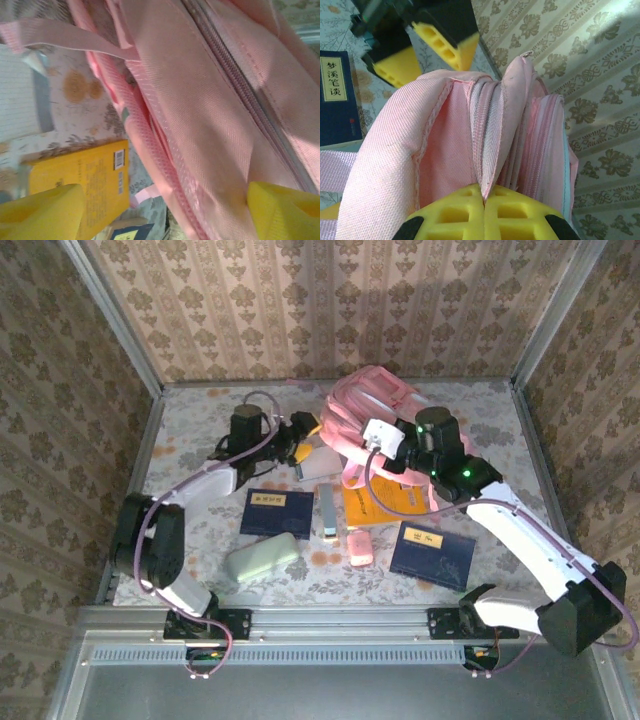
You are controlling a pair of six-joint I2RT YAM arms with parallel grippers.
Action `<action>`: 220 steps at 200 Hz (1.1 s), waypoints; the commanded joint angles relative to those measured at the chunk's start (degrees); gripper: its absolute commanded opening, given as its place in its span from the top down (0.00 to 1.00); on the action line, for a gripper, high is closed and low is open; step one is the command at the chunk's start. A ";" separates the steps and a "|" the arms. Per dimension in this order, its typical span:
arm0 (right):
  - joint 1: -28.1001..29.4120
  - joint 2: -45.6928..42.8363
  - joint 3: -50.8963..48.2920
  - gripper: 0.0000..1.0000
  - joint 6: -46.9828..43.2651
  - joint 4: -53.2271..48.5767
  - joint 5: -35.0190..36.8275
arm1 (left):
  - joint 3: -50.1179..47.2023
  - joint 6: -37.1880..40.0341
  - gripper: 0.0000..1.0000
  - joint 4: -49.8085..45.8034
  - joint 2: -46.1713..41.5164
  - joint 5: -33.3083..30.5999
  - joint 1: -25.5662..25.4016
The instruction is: Pack the student bag
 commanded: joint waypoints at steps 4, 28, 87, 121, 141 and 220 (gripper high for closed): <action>-0.96 -3.86 -1.59 1.00 2.57 8.05 -3.31 | 3.78 -7.12 0.25 10.10 3.45 0.19 -1.40; -1.83 -5.70 -4.24 1.00 5.39 10.66 -4.47 | 6.35 -8.09 0.49 12.49 6.04 -0.62 -3.76; -1.75 -12.48 -8.82 0.39 19.09 12.10 -2.89 | 5.79 -15.33 1.00 25.44 10.17 -4.84 -5.89; -1.84 -17.21 -2.97 0.27 36.30 -2.94 -4.16 | 5.56 -14.40 1.00 24.63 10.00 -8.94 -8.04; -1.85 -12.94 7.25 0.32 44.93 -18.41 -0.78 | 6.29 -14.21 1.00 23.57 10.34 -11.08 -9.77; -0.25 4.35 30.26 0.35 52.36 -45.76 9.52 | 7.64 -5.67 1.00 13.71 8.93 -12.64 -16.82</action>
